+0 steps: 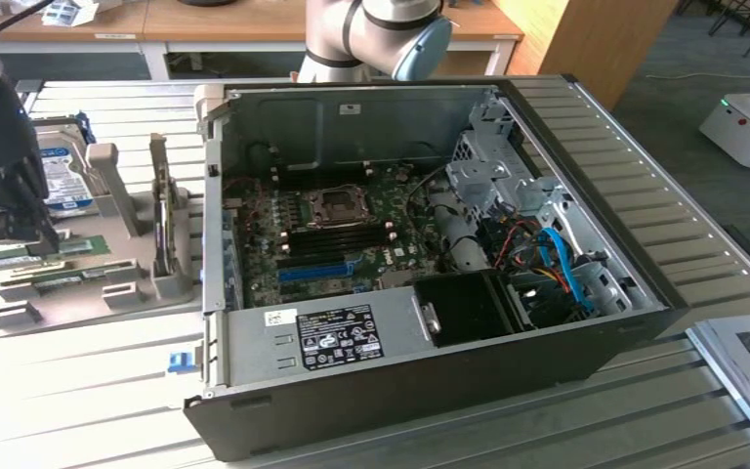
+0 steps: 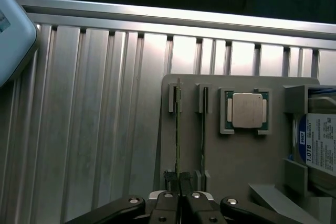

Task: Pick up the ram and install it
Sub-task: 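Pick up the ram and move it above insertion slot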

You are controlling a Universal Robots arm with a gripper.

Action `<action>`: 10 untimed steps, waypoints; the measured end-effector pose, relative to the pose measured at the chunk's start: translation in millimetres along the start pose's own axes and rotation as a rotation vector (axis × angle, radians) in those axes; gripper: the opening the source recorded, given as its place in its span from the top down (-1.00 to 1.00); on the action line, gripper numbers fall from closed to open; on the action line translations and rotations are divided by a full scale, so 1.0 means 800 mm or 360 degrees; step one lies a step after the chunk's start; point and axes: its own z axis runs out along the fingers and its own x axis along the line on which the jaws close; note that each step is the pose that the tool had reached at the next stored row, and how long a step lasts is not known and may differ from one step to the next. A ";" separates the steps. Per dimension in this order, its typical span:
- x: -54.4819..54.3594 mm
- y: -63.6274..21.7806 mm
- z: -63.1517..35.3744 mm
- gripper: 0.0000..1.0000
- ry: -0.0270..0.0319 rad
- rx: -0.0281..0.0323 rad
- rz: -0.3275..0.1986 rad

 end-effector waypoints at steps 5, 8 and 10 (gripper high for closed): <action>0.000 0.000 -0.007 0.76 0.00000 -0.00001 0.0001; 0.000 0.000 -0.009 0.76 -0.00001 0.00001 0.0001; 0.000 0.001 -0.011 0.76 -0.00001 0.00000 0.0001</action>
